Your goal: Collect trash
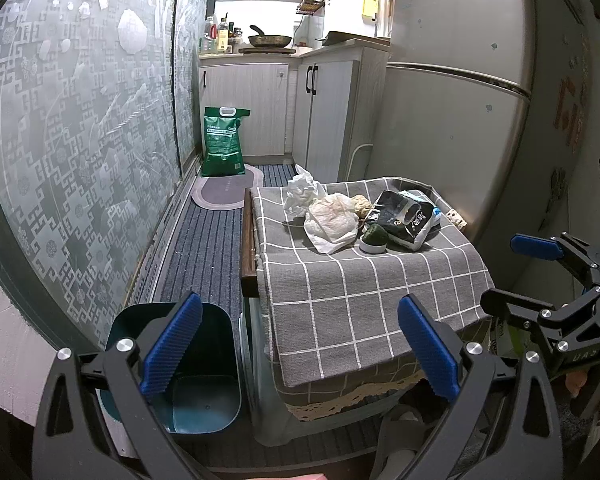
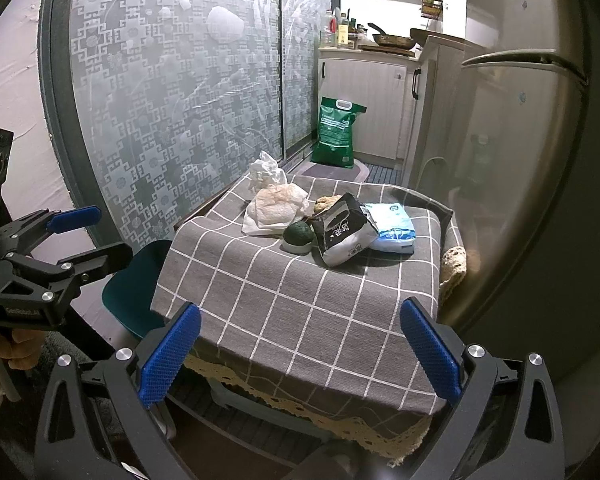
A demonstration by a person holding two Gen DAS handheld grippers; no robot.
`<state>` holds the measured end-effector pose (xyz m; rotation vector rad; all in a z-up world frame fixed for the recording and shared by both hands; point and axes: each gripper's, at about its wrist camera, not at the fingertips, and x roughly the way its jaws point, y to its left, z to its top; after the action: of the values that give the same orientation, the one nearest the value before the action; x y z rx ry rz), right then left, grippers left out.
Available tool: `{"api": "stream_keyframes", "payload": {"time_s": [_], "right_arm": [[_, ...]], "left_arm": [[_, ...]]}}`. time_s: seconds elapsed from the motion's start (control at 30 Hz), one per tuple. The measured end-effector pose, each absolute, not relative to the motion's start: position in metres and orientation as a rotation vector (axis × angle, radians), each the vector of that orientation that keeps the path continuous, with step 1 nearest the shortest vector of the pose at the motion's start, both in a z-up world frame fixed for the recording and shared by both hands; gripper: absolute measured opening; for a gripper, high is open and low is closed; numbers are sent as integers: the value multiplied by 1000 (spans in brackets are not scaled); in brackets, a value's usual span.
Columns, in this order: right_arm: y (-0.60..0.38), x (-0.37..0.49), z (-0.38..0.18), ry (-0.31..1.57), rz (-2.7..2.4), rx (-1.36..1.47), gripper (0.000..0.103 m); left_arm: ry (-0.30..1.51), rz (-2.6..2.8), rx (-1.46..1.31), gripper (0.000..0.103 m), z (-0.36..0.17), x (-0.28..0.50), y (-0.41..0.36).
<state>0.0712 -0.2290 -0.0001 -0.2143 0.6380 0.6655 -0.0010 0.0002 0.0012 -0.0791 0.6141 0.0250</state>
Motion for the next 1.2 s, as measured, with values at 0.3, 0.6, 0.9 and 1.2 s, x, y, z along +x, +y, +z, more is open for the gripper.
{"api": "stream_keyframes", "payload": {"time_s": [0.3,0.6,0.9,1.2], "right_arm": [[-228,71,0,637,665,-216,100],[-227,71,0,637,665,-217,100],[-228,70,-1,637,665,-219,100],[-228,70,-1,643,664,-209,100]], "left_arm": [[614,22,-76,100,1,-1,0],[614,24,-76,100,1,-1,0],[615,24,-75,100,3,-3,4],[587,41,-44,100,3,-2,-3]]}}
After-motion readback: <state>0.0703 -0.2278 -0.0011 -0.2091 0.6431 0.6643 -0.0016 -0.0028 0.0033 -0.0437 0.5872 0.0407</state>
